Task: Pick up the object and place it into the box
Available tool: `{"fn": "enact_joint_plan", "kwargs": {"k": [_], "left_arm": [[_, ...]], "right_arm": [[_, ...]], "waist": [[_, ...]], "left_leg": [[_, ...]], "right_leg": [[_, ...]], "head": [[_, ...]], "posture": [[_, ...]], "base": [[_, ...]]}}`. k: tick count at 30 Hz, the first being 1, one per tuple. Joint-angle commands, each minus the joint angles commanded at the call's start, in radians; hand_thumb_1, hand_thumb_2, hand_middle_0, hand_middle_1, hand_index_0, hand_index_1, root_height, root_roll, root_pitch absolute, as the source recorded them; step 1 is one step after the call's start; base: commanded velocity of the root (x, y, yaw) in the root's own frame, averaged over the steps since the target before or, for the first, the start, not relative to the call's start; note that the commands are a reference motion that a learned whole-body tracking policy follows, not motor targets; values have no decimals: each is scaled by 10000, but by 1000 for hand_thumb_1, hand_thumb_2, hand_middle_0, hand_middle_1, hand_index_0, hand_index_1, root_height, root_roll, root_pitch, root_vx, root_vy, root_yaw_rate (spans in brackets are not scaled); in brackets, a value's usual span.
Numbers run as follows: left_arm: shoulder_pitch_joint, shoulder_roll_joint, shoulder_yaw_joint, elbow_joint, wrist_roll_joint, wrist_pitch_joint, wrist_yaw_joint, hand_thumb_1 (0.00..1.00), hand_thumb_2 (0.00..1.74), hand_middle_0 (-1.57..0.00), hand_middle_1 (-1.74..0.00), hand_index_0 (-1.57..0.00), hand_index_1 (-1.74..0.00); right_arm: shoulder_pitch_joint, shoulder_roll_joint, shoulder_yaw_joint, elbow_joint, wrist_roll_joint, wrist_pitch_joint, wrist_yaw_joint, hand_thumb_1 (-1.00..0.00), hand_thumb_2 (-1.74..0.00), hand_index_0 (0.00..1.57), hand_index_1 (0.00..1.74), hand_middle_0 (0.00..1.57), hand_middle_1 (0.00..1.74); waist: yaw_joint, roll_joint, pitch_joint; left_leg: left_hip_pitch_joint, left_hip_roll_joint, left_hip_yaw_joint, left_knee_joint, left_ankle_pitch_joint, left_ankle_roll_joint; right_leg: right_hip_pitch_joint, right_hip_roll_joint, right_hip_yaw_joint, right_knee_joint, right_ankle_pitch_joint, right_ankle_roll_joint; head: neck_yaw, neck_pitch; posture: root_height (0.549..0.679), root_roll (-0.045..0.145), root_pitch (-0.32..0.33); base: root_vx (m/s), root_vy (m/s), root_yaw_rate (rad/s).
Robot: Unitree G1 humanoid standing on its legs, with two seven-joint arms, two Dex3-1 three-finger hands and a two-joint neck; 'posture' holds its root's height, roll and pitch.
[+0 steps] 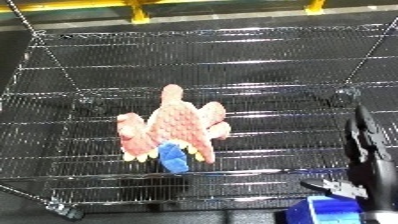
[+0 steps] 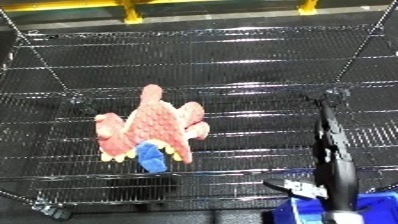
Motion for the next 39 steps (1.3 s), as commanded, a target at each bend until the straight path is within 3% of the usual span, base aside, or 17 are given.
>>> {"fn": "enact_joint_plan", "kwargs": {"k": [5, 9, 16, 21, 26, 39], "left_arm": [[2, 174, -226, -3, -122, -92, 52, 1000, 1740, -1570, -1740, -1570, -1740], [-46, 346, -324, -31, -230, -204, 130, 1000, 1740, -1570, -1740, -1570, -1740], [-95, 646, -162, -35, -359, -435, 257, 1000, 1740, -1570, -1740, -1570, -1740], [-38, 851, -33, -56, -457, -559, 374, 1000, 1740, -1570, -1740, -1570, -1740], [7, 1041, -59, -135, -499, -624, 418, 1000, 1740, -1570, -1740, -1570, -1740], [555, 1507, -318, -594, -663, -772, 346, 1000, 1740, -1570, -1740, -1570, -1740]], "right_arm": [[-1208, -734, 771, 224, -171, 153, -4, 0, 0, 0, 0, 0, 0], [-2283, -968, 1534, 675, -212, 238, -48, 0, 0, 0, 0, 0, 0], [-4011, -817, 2689, 2007, -362, 310, -260, 0, 0, 0, 0, 0, 0], [-5021, -705, 3339, 2887, -420, 390, -312, 0, 0, 0, 0, 0, 0], [-5982, -721, 3883, 3712, -416, 437, -349, 0, 0, 0, 0, 0, 0], [-7429, -1032, 4649, 6133, -898, 671, -645, 0, 0, 0, 0, 0, 0]], "waist": [[265, 62, 98], [563, 104, 167], [1317, 188, 287], [1793, 211, 378], [2144, 213, 385], [2781, 314, 385]], "left_leg": [[-285, -77, -140, 126, -35, 21], [-604, -139, -279, 260, -71, 56], [-1056, -246, -583, 376, -91, 125], [-1257, -294, -753, 478, -112, 134], [-1508, -331, -915, 584, -120, 128], [-2827, -530, -1395, 1079, -108, 204]], "right_leg": [[-237, -43, -22, 92, 41, 25], [-467, -93, -111, 156, 84, 61], [-585, -245, -411, 153, 99, 120], [-567, -273, -564, 113, 99, 117], [-633, -285, -677, 71, 141, 104], [-1497, -337, -874, 129, 457, 141]], "head": [[-178, 144], [-579, 390], [-702, 643], [-657, 803], [-493, 924], [709, 1920]], "posture": [[625, 51, -214], [624, 43, -194], [624, 27, -164], [624, 18, -156], [623, 9, -146], [617, -15, -86]], "base": [[13, 25, 69], [-7, 29, 84], [-3, 6, 172], [6, 6, 109], [1, 6, 76], [-8, 21, 81]]}}
